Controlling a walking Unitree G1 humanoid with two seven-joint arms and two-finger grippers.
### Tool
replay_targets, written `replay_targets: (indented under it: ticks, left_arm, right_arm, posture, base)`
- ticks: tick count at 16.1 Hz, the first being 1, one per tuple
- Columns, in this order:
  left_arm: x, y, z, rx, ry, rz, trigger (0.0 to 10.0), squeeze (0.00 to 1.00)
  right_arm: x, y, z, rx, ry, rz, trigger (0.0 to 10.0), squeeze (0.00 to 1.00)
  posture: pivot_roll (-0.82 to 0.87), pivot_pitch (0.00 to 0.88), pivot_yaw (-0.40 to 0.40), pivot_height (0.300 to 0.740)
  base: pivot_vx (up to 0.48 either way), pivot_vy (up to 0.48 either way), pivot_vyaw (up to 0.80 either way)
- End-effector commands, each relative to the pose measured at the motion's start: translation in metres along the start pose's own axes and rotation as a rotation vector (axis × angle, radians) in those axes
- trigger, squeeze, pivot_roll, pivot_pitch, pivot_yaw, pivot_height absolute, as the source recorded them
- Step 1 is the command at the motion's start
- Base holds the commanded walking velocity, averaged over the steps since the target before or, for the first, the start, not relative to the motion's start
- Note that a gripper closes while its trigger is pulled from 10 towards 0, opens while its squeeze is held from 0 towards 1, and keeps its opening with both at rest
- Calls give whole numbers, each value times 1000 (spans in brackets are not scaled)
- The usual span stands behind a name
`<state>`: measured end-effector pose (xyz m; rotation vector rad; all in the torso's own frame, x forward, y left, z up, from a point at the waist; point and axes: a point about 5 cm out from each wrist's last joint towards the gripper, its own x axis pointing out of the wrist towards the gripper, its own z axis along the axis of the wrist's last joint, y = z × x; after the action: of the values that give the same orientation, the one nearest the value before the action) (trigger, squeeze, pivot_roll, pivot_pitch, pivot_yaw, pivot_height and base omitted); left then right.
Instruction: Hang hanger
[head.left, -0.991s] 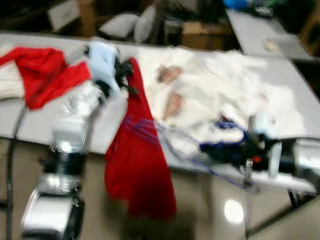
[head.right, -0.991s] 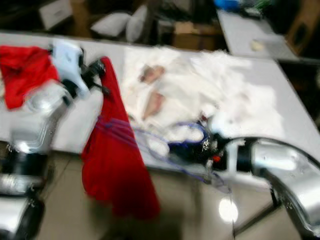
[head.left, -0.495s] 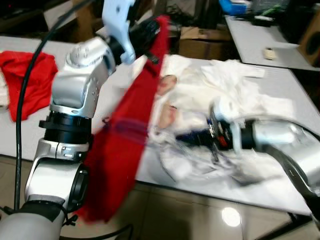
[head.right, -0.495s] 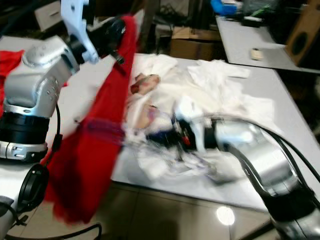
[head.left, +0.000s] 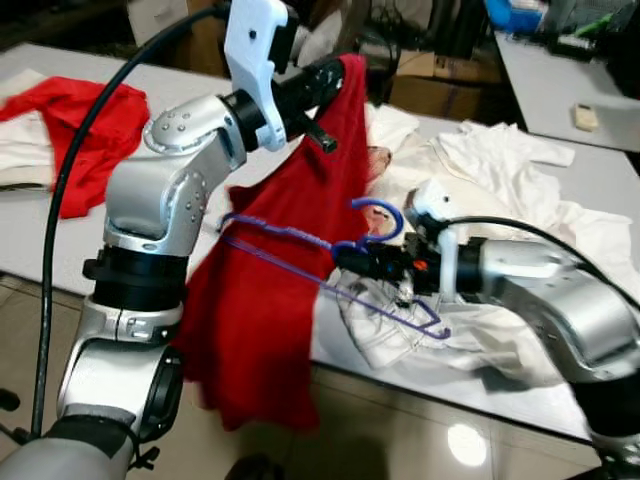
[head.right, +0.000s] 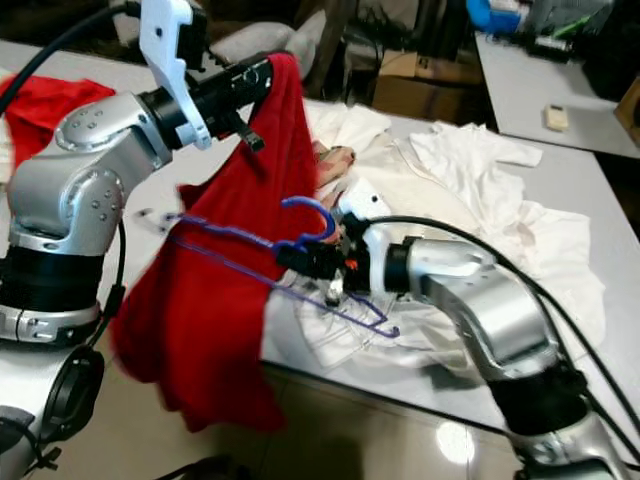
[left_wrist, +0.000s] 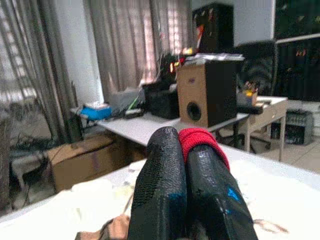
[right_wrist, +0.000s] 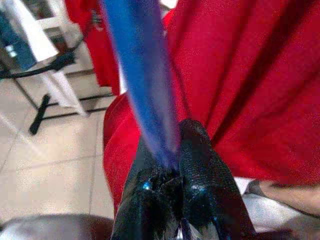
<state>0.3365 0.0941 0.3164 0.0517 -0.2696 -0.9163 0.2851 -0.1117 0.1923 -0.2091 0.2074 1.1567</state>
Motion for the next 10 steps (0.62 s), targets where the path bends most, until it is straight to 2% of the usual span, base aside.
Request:
replay_targets:
  ticks: [1, 3, 4, 5, 6, 7, 9, 10]
  left_arm:
    - [1, -8, 15, 8, -52, -63, 10000, 0]
    - [-1, -11, 27, -4, -103, -101, 10000, 0]
    - [-2, -12, 30, -9, -117, -111, 10000, 0]
    - [-3, -14, 35, -18, -141, -132, 10000, 0]
    - [-5, -14, 45, -11, -184, -155, 10000, 0]
    - [-7, -10, 58, 3, -242, -137, 10000, 0]
    - [-13, 3, 75, 29, -330, -54, 10000, 0]
    - [-18, 15, 84, 37, -384, 28, 10000, 0]
  right_arm:
    - [2, -30, 7, -22, 20, -191, 10000, 0]
    - [-3, -72, 32, -61, -38, -443, 10000, 0]
    - [-7, -82, 39, -75, -53, -507, 10000, 0]
    - [-16, -100, 56, -129, -87, -634, 10000, 0]
    - [-39, -121, 97, -280, -193, -819, 10000, 0]
    - [-69, -132, 146, -399, -382, -986, 10000, 0]
    - [-95, -124, 198, -557, -585, -1011, 10000, 0]
    - [-96, -118, 209, -598, -624, -929, 10000, 0]
  posture:
    - [81, 0, -12, 740]
    - [87, 0, -16, 740]
    - [88, 0, -16, 740]
    - [91, 0, -16, 740]
    - [90, 0, -13, 740]
    - [89, 0, -12, 740]
    - [88, 0, -15, 740]
    - [85, 0, -15, 740]
  base:
    - [0, 0, 0]
    - [0, 0, 0]
    - [0, 0, 0]
    - [0, 0, 0]
    - [0, 0, 0]
    - [0, 0, 0]
    - [0, 0, 0]
    - [0, 0, 0]
